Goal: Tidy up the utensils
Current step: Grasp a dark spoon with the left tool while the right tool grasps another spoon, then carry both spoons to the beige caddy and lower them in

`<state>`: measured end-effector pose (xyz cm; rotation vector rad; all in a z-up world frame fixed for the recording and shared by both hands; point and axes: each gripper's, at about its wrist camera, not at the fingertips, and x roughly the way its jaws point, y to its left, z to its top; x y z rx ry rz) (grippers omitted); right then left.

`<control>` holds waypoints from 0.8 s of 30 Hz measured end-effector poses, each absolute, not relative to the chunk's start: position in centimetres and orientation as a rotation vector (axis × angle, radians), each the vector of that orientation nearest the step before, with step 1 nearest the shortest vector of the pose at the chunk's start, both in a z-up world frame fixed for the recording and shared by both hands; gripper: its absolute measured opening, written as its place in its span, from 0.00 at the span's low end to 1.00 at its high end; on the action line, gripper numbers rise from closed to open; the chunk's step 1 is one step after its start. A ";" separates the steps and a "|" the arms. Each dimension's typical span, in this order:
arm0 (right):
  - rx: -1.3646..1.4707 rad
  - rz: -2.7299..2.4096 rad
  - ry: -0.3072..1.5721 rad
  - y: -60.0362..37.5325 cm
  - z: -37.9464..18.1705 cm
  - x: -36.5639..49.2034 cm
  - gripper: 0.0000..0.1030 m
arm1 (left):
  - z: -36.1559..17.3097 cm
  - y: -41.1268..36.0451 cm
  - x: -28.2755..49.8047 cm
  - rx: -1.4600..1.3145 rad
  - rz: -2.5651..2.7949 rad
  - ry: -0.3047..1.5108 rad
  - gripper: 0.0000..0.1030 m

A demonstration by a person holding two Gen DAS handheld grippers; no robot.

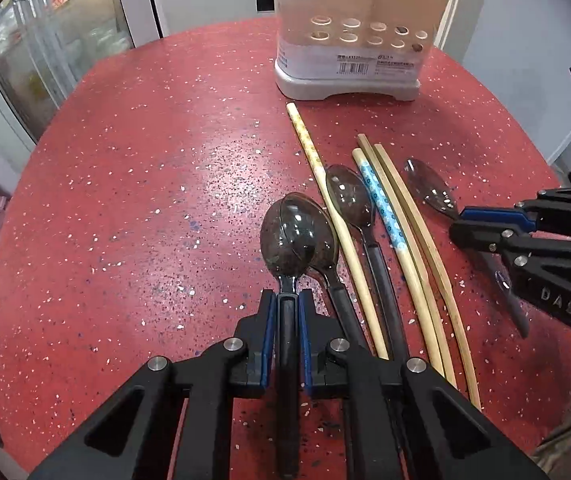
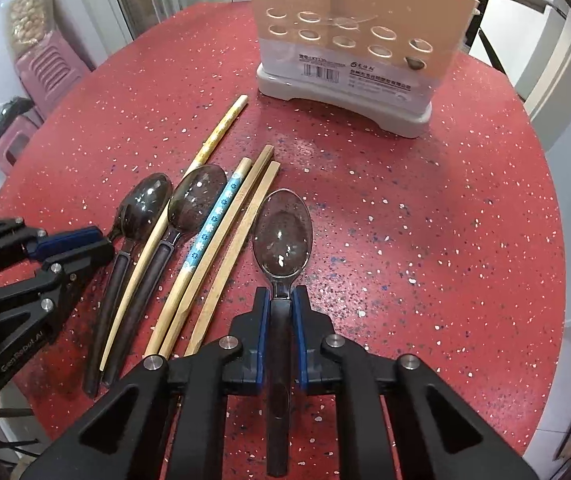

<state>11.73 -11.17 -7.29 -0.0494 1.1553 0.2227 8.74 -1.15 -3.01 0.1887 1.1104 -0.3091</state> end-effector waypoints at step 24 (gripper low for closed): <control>0.242 0.360 0.922 -18.6 -1.4 8.8 0.12 | 5.2 3.4 5.6 -0.122 -0.268 0.836 0.35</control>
